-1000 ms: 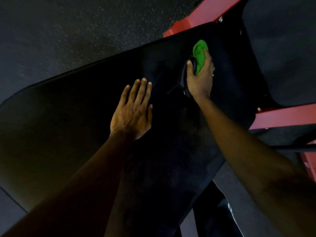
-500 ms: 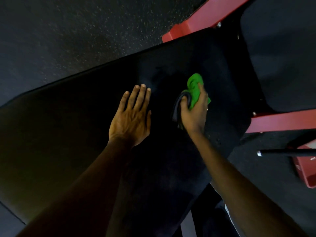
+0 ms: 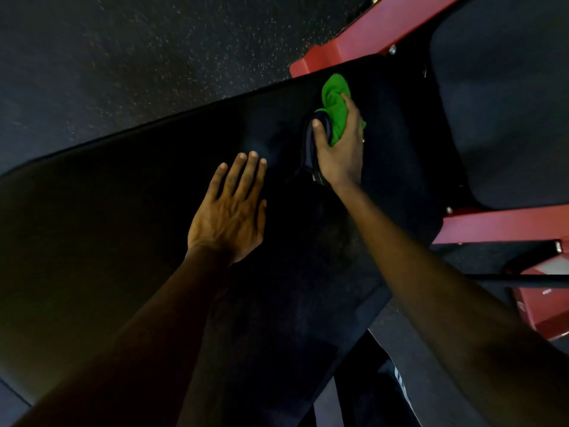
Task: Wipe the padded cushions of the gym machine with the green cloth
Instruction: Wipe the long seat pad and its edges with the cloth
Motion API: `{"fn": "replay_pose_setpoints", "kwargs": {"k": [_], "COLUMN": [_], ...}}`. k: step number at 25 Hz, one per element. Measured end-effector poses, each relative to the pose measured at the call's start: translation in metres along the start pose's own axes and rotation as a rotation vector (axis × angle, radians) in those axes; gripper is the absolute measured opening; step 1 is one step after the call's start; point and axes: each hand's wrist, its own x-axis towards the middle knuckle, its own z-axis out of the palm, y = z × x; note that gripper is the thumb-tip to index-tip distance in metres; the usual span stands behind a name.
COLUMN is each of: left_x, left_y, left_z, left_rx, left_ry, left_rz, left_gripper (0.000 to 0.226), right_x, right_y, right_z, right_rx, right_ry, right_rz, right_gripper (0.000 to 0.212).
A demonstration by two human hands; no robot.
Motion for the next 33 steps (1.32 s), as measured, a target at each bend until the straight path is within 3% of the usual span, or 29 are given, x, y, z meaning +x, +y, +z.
{"fn": "replay_pose_setpoints", "kwargs": {"k": [6, 10, 14, 17, 20, 26, 29, 33], "left_x": [0.0, -0.001, 0.0, 0.0, 0.0, 0.0, 0.0, -0.001], "left_y": [0.001, 0.001, 0.001, 0.001, 0.001, 0.0, -0.001, -0.001], "left_z": [0.0, 0.001, 0.001, 0.0, 0.0, 0.002, 0.003, 0.005], "left_rx": [0.018, 0.029, 0.024, 0.029, 0.013, 0.029, 0.036, 0.039], "left_ry": [0.007, 0.013, 0.009, 0.023, 0.034, 0.048, 0.06, 0.057], "left_rz": [-0.006, -0.005, 0.005, 0.005, 0.013, 0.011, 0.009, 0.018], "left_gripper": [0.067, 0.067, 0.068, 0.066, 0.066, 0.067, 0.067, 0.067], "right_x": [-0.037, -0.13, -0.099, -0.054, -0.05, -0.172, -0.135, -0.032], "right_y": [-0.004, 0.005, -0.011, -0.012, -0.004, -0.004, 0.003, -0.009], "right_z": [-0.008, -0.035, -0.021, -0.005, -0.01, -0.03, -0.017, 0.01], "right_rx": [0.009, -0.103, -0.236, -0.385, -0.354, -0.359, -0.337, -0.283], "right_ry": [0.024, -0.198, -0.198, -0.171, -0.166, -0.29, -0.184, -0.034], "right_rz": [0.121, 0.063, 0.092, 0.03, -0.02, -0.151, -0.13, 0.108], "right_gripper": [0.07, 0.074, 0.08, 0.076, 0.072, 0.074, 0.069, 0.072]}}
